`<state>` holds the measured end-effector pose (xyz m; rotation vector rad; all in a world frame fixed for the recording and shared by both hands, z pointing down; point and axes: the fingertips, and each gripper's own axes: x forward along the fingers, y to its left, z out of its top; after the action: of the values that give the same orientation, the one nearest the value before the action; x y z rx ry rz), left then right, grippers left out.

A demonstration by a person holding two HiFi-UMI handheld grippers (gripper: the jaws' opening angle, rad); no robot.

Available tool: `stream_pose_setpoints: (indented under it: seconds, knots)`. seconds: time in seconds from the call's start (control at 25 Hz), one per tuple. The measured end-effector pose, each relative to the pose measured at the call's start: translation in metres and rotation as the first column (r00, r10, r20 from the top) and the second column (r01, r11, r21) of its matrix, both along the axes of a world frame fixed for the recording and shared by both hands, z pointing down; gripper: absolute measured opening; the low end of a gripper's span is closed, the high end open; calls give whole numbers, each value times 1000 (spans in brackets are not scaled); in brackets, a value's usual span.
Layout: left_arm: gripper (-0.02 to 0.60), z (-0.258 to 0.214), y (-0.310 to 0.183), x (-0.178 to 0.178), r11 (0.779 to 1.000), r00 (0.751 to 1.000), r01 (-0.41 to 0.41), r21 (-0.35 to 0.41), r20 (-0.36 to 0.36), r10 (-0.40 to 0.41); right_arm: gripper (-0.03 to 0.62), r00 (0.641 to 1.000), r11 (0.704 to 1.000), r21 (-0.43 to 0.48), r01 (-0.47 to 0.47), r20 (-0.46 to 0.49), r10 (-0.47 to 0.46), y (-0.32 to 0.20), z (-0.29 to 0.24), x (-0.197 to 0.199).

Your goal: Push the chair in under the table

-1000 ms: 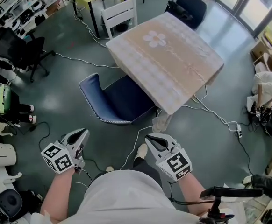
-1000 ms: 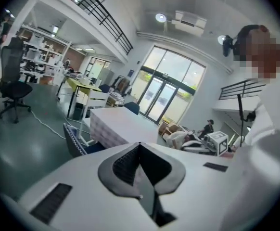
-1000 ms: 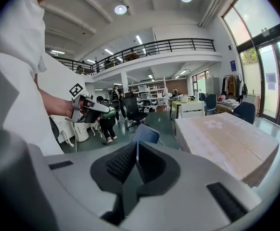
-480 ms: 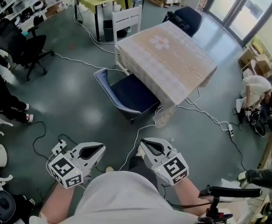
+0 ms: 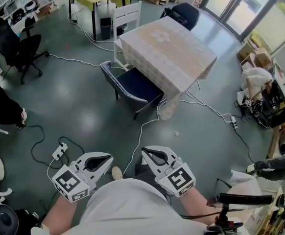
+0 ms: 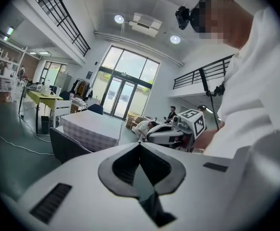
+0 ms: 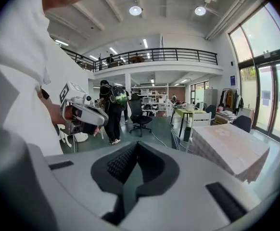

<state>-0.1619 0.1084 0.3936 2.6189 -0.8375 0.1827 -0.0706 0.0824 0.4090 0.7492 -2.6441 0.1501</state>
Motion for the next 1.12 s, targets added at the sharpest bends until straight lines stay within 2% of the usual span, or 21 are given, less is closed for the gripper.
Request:
stream_pose_setpoints:
  seconds: [0.2, 0.52, 0.8, 1.12]
  knots:
    - [9, -3, 18, 13, 1000, 1000, 8, -4, -24, -8, 14, 1000, 1000, 17, 5, 23, -5, 25, -8, 7]
    - [9, -17, 24, 40, 1000, 1000, -4, -11, -16, 3, 12, 999, 1000, 21, 21, 31, -22, 40, -23, 21]
    - [9, -5, 30, 83, 999, 1000, -7, -37, -10, 6, 14, 999, 1000, 7, 26, 35, -26, 52, -13, 57]
    - [9, -1, 30, 101, 999, 1000, -8, -33, -1, 8, 12, 999, 999, 1, 32, 30, -32, 54, -7, 71]
